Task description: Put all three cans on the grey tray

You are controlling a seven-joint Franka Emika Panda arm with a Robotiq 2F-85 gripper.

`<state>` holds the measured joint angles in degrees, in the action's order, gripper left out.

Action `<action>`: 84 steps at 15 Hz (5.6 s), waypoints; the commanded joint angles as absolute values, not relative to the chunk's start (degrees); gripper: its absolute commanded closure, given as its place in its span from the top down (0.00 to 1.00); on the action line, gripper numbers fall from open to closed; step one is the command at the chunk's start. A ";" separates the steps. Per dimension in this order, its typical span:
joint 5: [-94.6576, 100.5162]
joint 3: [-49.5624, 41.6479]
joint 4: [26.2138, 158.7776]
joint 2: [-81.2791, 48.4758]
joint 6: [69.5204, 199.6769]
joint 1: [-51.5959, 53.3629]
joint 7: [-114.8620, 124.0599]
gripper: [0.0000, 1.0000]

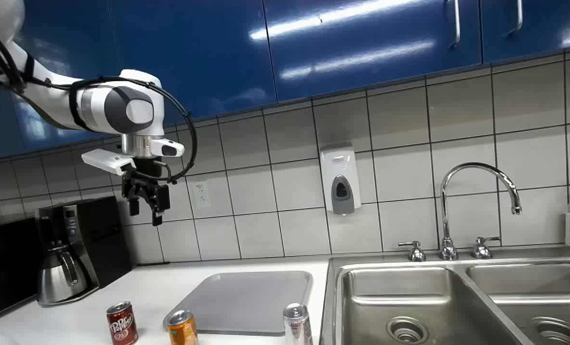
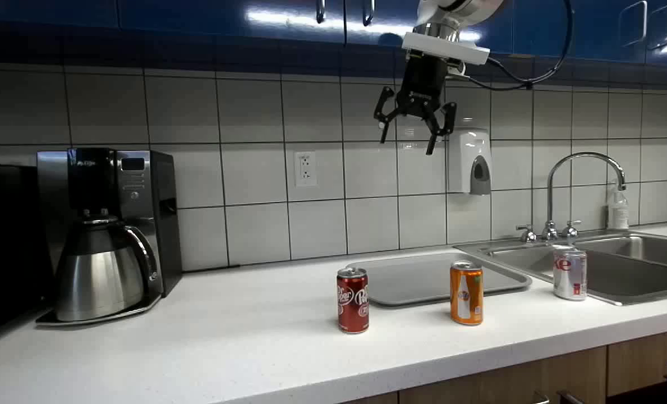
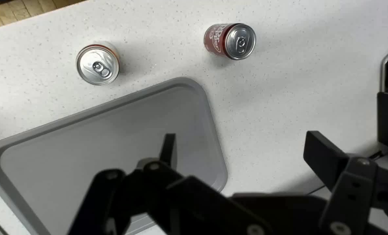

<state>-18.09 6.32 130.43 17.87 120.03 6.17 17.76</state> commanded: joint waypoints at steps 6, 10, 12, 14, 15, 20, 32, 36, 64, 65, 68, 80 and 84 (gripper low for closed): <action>-18.16 6.59 130.32 17.83 119.85 5.84 17.70 1.00; -12.85 8.24 130.97 18.15 120.83 5.06 20.33 1.00; -9.68 8.68 132.07 18.84 121.82 4.64 21.57 1.00; -7.34 8.64 133.18 19.38 122.70 4.36 22.98 1.00; -6.27 8.63 133.83 19.64 123.25 4.14 23.66 1.00; -2.82 7.95 137.30 20.72 125.50 2.43 26.18 1.00; 0.60 3.89 144.55 24.37 128.74 -4.72 26.01 1.00; 1.72 2.04 146.49 24.75 130.03 -7.27 25.37 1.00; 4.39 -7.93 149.40 10.94 143.86 -15.71 21.58 1.00; 4.36 -7.99 149.20 9.96 144.44 -15.61 21.60 1.00; 4.35 -8.04 148.26 7.32 145.62 -15.25 21.75 1.00; 4.57 -8.98 145.54 2.02 146.22 -14.19 22.47 1.00; 4.56 -9.63 145.34 1.24 146.22 -14.23 22.48 1.00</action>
